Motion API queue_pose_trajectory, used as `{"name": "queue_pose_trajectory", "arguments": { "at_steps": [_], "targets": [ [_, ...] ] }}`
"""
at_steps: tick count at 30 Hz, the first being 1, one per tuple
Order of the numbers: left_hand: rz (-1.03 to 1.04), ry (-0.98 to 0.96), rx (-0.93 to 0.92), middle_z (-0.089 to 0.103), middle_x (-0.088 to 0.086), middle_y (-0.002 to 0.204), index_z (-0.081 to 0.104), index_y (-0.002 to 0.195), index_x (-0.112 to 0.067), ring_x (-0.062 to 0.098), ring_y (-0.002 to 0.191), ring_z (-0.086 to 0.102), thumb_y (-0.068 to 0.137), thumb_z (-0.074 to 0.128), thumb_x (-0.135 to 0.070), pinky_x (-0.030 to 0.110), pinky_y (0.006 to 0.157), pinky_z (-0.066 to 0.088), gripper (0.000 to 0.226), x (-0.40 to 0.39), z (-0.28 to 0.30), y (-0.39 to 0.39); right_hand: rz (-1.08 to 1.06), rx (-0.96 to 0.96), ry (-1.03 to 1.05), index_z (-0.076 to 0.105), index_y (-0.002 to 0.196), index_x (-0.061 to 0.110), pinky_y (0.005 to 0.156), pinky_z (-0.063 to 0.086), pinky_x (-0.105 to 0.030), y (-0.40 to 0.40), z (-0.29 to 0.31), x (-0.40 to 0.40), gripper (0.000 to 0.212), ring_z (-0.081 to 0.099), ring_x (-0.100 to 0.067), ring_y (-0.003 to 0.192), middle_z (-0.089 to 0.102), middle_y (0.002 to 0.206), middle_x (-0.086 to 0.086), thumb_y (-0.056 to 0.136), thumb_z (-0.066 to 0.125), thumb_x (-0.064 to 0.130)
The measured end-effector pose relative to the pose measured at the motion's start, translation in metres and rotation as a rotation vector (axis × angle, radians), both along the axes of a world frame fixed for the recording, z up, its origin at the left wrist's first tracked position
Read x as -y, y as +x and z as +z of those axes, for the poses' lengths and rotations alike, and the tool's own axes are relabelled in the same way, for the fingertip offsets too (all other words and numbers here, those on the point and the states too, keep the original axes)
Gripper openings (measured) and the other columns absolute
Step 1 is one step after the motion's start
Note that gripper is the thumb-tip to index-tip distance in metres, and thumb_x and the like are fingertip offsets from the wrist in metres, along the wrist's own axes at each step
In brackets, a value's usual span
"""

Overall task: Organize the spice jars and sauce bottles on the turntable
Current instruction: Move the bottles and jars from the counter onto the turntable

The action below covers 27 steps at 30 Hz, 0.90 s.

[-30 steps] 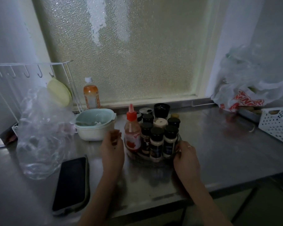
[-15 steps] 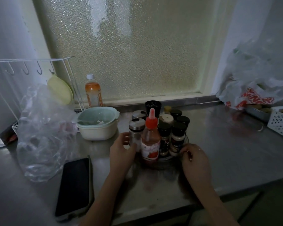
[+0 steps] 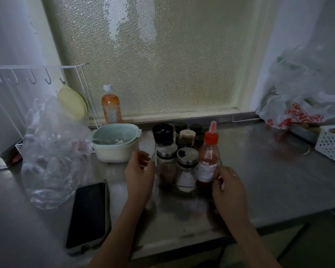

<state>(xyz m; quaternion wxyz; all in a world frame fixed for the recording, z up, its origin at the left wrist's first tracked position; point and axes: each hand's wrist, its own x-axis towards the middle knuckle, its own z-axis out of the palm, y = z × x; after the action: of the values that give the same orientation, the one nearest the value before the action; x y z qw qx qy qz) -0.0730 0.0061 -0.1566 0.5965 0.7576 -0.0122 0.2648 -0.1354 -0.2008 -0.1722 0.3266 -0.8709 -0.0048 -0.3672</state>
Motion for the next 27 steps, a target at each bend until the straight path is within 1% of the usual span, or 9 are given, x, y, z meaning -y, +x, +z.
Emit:
{"name": "queue_pose_trajectory", "arguments": {
  "at_steps": [4,6,8,12,15,18,20,24,27],
  "targets": [
    [-0.221,-0.127,-0.132,0.058,0.009,0.116,0.052,0.117,-0.012,0.02,0.105,0.054,0.082,0.056,-0.009,0.029,0.087,0.044,0.035,0.0,0.002,0.022,-0.017,-0.038,0.055,0.046,0.075,0.014,0.057,0.037,-0.022,0.001,0.0,-0.002,0.02,0.049,-0.018,0.069,0.052,0.077,-0.001,0.078,0.053,-0.005],
    [-0.343,-0.168,-0.155,0.062,0.009,0.109,0.054,0.113,-0.009,0.02,0.1,0.057,0.077,0.051,-0.006,0.022,0.082,0.049,0.037,-0.001,0.008,0.03,-0.003,-0.054,0.178,0.046,0.083,0.017,0.061,0.042,-0.023,0.002,0.004,-0.001,0.019,0.054,-0.015,0.071,0.056,0.078,0.002,0.081,0.056,0.001],
    [-0.462,-0.164,-0.2,0.063,0.006,0.102,0.054,0.111,-0.006,0.018,0.095,0.057,0.076,0.045,0.006,0.015,0.073,0.05,0.038,-0.005,0.014,0.039,0.08,-0.082,0.366,0.044,0.098,0.019,0.069,0.042,-0.015,0.002,0.009,-0.001,0.024,0.057,-0.001,0.083,0.057,0.091,0.014,0.084,0.059,0.007],
    [-0.646,-0.204,-0.366,0.067,0.012,0.106,0.058,0.113,-0.016,0.025,0.095,0.063,0.062,0.045,-0.005,0.028,0.067,0.049,0.053,-0.008,0.011,0.051,0.264,-0.175,0.479,0.037,0.123,0.023,0.076,0.043,-0.003,0.008,0.011,-0.003,0.048,0.054,0.015,0.097,0.053,0.112,0.021,0.084,0.064,0.013],
    [-0.669,-0.162,-0.367,0.065,0.015,0.116,0.056,0.118,-0.019,0.031,0.102,0.062,0.064,0.049,-0.008,0.036,0.074,0.049,0.056,-0.006,0.011,0.054,0.232,-0.216,0.481,0.038,0.125,0.029,0.072,0.047,-0.007,0.014,0.007,-0.002,0.056,0.057,0.014,0.095,0.057,0.108,0.021,0.08,0.07,0.022],
    [-0.693,-0.093,-0.359,0.06,0.016,0.118,0.055,0.119,-0.021,0.03,0.101,0.058,0.062,0.055,-0.006,0.03,0.069,0.051,0.059,-0.011,0.012,0.056,0.192,-0.189,0.505,0.043,0.123,0.025,0.067,0.044,0.0,0.018,0.007,0.0,0.053,0.056,0.021,0.087,0.058,0.103,0.022,0.078,0.072,0.018],
    [-0.701,-0.084,-0.365,0.058,0.013,0.12,0.054,0.121,-0.023,0.029,0.107,0.057,0.063,0.056,-0.005,0.033,0.075,0.052,0.06,-0.014,0.01,0.057,0.186,-0.188,0.501,0.047,0.118,0.023,0.066,0.043,0.001,0.018,0.008,0.002,0.05,0.056,0.022,0.084,0.059,0.1,0.022,0.077,0.073,0.015],
    [-0.666,-0.126,-0.344,0.063,0.006,0.108,0.056,0.109,-0.028,0.028,0.104,0.058,0.062,0.05,0.004,0.044,0.086,0.049,0.057,-0.009,0.012,0.054,0.142,-0.198,0.426,0.05,0.108,0.027,0.066,0.047,-0.007,0.019,0.008,0.002,0.044,0.059,0.013,0.083,0.064,0.096,0.012,0.073,0.075,0.018],
    [-0.615,-0.153,-0.297,0.067,0.008,0.098,0.059,0.104,-0.019,0.029,0.097,0.061,0.056,0.046,0.002,0.041,0.081,0.05,0.054,-0.005,0.014,0.054,0.125,-0.204,0.401,0.05,0.102,0.033,0.075,0.053,-0.029,0.016,0.006,0.002,0.043,0.063,-0.002,0.085,0.066,0.096,0.008,0.065,0.072,0.036]
  ]
}}
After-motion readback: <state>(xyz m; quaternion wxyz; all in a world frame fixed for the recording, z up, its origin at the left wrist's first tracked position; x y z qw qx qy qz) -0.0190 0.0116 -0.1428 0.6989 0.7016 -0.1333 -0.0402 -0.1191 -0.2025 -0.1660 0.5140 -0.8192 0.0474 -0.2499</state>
